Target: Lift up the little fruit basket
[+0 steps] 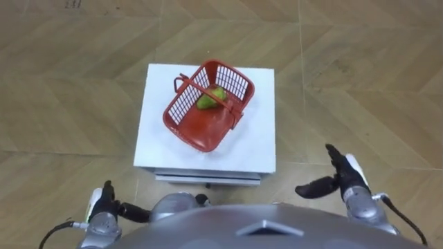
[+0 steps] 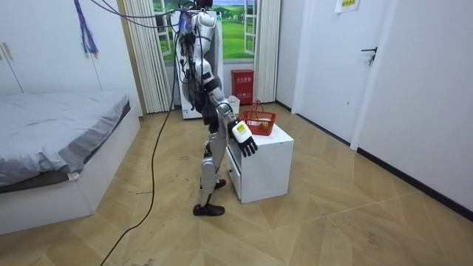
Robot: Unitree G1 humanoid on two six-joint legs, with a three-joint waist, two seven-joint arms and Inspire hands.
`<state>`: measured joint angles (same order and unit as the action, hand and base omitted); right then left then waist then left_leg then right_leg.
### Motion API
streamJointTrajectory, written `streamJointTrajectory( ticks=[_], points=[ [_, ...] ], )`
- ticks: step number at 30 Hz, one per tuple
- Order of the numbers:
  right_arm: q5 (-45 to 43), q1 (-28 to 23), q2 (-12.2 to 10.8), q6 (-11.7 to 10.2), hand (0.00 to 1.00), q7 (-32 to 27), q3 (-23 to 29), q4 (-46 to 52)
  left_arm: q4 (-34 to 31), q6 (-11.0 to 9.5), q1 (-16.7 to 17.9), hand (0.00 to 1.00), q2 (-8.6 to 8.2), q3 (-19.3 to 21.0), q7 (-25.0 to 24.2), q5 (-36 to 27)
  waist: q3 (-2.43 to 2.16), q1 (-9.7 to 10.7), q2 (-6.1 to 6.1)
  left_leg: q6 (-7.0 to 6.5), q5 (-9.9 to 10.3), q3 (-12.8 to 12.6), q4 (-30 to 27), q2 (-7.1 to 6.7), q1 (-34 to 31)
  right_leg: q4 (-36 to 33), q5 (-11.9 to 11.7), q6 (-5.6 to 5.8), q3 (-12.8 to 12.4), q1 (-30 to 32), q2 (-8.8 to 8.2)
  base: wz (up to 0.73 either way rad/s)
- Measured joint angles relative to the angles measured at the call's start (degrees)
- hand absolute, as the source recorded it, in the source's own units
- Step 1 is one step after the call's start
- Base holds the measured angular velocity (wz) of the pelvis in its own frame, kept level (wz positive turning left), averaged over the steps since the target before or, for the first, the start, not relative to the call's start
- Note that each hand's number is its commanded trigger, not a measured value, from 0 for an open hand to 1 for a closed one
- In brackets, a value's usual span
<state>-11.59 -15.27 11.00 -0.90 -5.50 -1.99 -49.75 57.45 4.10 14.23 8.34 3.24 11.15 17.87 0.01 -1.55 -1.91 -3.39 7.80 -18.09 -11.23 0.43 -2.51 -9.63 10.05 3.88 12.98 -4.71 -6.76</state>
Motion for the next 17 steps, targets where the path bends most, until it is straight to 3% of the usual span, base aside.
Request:
streamJointTrajectory(
  ticks=[2,3,6,12,17],
  points=[
    [0.42,0.46,-0.2,-0.01,0.0,0.02,0.05,-3.45,0.04,0.79,0.73,0.0,-0.17,0.03,-0.02,0.49,0.19,-0.01,-0.12,0.15,0.15,0.01,0.02,0.0,0.94,0.05,0.03,0.05,-0.02,-0.94,0.02,0.0],
    [0.77,1.04,-0.5,0.06,0.0,0.02,0.26,-6.08,0.23,1.15,1.07,0.0,-0.28,0.09,-0.05,0.71,0.55,0.04,-0.14,0.44,0.48,0.01,-0.05,0.0,1.35,0.11,0.1,0.12,-0.09,-1.39,0.02,0.0],
    [-0.41,2.46,-1.33,1.08,0.0,-0.25,1.14,-10.98,1.11,2.36,1.1,0.0,-0.84,0.56,-0.08,1.93,0.56,-0.03,-0.25,0.44,0.6,0.02,-0.07,-0.09,1.92,0.02,0.26,0.26,-0.21,-1.99,-0.02,0.0],
    [-4.21,3.81,-2.11,6.71,0.0,2.49,1.09,-18.96,1.06,6.5,1.97,0.0,-1.77,1.16,-1.77,3.27,-0.06,0.48,-0.6,0.21,0.57,0.84,-1.02,-0.3,2.3,-0.07,1.52,0.1,0.48,-2.88,-0.29,0.07],
    [-4.6,3.4,-2.21,11.04,0.0,5.12,0.94,-20.41,1.04,8.46,1.78,0.0,-2.09,1.09,-3.94,5.49,-0.06,0.7,-0.61,0.41,0.63,1.6,-1.43,-0.26,2.79,-0.16,2.12,-0.14,1.18,-3.8,-0.21,0.08]
  ],
)
